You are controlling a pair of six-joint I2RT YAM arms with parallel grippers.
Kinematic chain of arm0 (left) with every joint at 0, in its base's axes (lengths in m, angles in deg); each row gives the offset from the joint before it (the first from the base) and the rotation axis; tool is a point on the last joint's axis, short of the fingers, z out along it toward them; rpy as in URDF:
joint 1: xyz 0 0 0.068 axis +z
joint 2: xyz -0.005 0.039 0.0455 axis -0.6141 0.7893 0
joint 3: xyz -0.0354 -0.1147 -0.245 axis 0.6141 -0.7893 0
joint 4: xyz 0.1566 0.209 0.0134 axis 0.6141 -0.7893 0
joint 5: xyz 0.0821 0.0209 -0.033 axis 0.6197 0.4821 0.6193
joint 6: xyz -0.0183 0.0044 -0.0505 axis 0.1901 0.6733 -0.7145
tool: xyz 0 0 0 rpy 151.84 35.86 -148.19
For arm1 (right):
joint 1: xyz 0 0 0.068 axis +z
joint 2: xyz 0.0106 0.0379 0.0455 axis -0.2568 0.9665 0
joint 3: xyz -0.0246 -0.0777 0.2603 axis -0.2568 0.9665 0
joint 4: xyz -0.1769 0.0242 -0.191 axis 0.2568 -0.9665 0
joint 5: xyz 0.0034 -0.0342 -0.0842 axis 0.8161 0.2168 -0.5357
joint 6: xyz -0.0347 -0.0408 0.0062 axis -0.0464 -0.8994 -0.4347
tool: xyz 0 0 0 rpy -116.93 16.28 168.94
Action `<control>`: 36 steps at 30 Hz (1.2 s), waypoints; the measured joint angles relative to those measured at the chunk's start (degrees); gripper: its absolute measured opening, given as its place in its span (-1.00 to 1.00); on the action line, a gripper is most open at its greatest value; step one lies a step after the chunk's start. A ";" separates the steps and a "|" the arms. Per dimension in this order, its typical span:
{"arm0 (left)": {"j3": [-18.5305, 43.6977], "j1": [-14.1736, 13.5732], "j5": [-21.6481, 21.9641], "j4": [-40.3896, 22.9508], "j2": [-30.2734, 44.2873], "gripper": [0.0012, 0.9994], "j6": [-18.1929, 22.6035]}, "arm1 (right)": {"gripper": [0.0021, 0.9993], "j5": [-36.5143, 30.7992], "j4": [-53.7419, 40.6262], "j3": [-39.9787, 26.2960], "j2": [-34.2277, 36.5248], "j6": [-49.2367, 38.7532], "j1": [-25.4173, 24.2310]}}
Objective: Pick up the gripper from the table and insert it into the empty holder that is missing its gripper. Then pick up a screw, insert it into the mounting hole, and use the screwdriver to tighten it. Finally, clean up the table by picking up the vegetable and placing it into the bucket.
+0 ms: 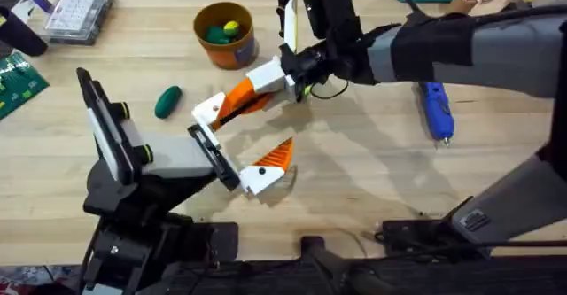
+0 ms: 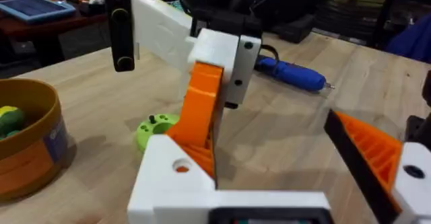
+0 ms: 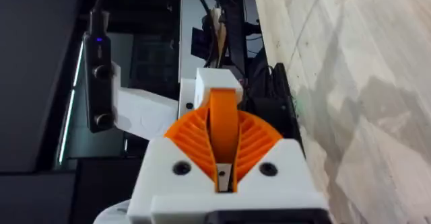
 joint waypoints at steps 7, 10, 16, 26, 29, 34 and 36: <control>0.00 -0.02 -0.56 0.00 0.00 0.98 0.09 | -0.49 -1.16 -0.17 0.00 0.00 0.29 0.37; 0.00 0.00 -0.47 0.04 -0.02 0.97 0.89 | -0.19 -2.00 -0.57 0.00 0.02 0.31 0.50; 0.00 0.00 -0.40 0.17 -0.02 0.97 1.14 | -0.08 -2.18 -0.59 0.00 0.02 0.53 0.52; 0.00 -0.05 -2.02 0.62 0.00 0.97 1.79 | 0.27 0.02 -0.50 0.00 0.06 0.87 -0.87; 0.02 -0.43 -3.48 0.61 -0.02 0.98 1.81 | 0.51 0.03 -0.45 0.00 0.06 1.07 -1.84; 0.02 -0.50 -4.58 0.61 -0.02 0.97 1.81 | 0.73 0.02 -0.44 0.00 0.06 1.17 -2.64; 0.02 -0.50 -4.65 0.61 -0.01 0.97 1.81 | 0.80 0.03 -0.43 0.00 0.06 1.16 -2.64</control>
